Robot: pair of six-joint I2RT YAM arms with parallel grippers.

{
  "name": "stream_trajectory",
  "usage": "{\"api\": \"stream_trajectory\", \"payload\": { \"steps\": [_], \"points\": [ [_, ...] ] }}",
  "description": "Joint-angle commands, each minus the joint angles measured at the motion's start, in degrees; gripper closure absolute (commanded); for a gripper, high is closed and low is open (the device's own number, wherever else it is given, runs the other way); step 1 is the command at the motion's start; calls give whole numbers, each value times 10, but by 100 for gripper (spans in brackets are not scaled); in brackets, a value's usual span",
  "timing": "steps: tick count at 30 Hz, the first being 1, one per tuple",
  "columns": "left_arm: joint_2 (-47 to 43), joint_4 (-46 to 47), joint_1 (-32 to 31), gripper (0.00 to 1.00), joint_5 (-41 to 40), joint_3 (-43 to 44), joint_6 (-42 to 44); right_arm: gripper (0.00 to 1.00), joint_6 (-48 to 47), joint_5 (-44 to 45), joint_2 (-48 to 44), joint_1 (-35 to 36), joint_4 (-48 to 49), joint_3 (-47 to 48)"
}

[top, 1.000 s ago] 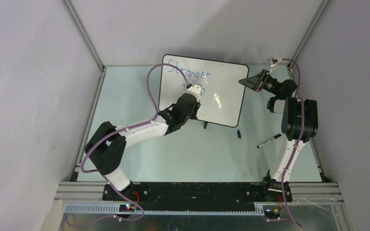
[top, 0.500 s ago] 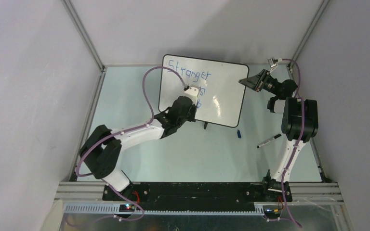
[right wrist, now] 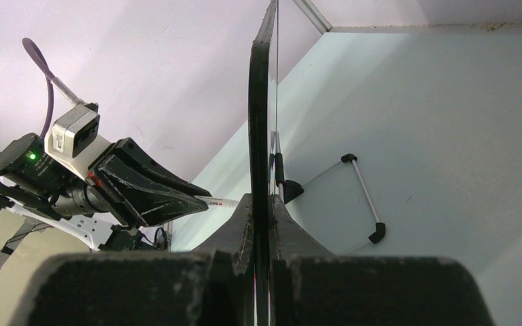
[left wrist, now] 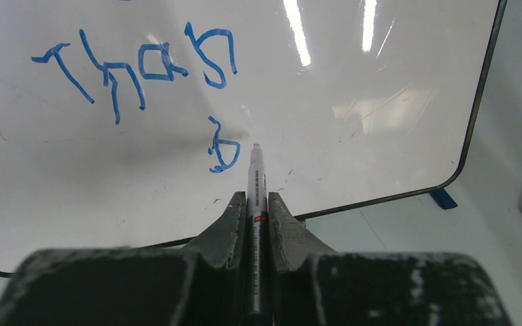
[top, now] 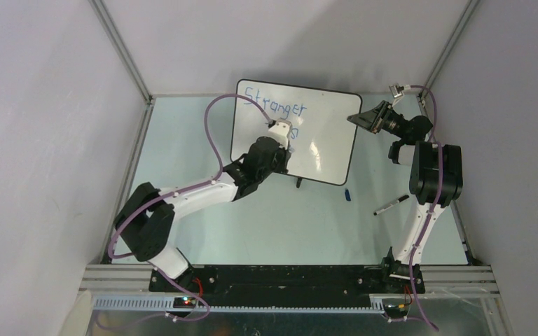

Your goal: Write a sentence on the whiteboard

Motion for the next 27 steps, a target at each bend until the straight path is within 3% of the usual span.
{"api": "stream_trajectory", "payload": {
  "steps": [1,11,27],
  "points": [
    [3,8,0,100,-18,26,2,100,33,5,-45,-1,24,6],
    [2,-4,0,100,-75,37,2,100,34,6,-45,-1,24,6],
    [23,-17,0,100,-88,63,11,100,34,5,-44,-2,25,6]
  ]
}}
